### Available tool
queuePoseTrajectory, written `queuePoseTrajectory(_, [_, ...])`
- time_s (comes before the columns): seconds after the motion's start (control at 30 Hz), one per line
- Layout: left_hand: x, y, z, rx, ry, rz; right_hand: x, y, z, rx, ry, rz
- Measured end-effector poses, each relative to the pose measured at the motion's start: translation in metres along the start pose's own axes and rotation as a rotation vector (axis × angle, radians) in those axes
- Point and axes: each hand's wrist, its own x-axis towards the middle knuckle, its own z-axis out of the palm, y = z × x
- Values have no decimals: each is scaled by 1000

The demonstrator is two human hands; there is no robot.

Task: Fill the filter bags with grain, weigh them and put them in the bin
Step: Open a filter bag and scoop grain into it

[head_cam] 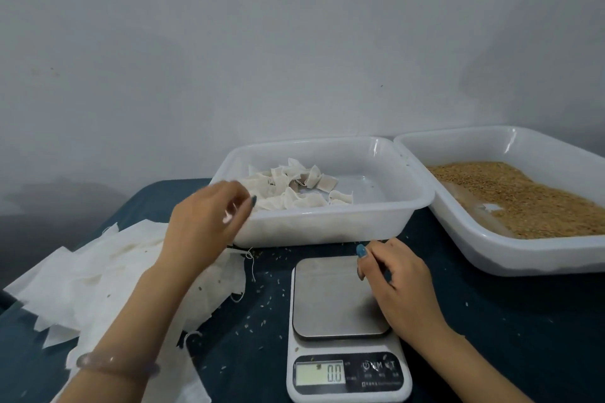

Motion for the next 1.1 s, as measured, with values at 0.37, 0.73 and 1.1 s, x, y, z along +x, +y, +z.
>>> queuePoseTrajectory(0.37, [-35, -1, 44, 469, -542, -1, -1, 2, 1, -11, 5, -6])
queuePoseTrajectory(0.73, [-43, 2, 42, 597, -548, -152, -1, -1, 1, -19, -7, -11])
queuePoseTrajectory(1.1, [-49, 2, 31, 489, -395, -177, -2, 0, 2, -33, -24, -3])
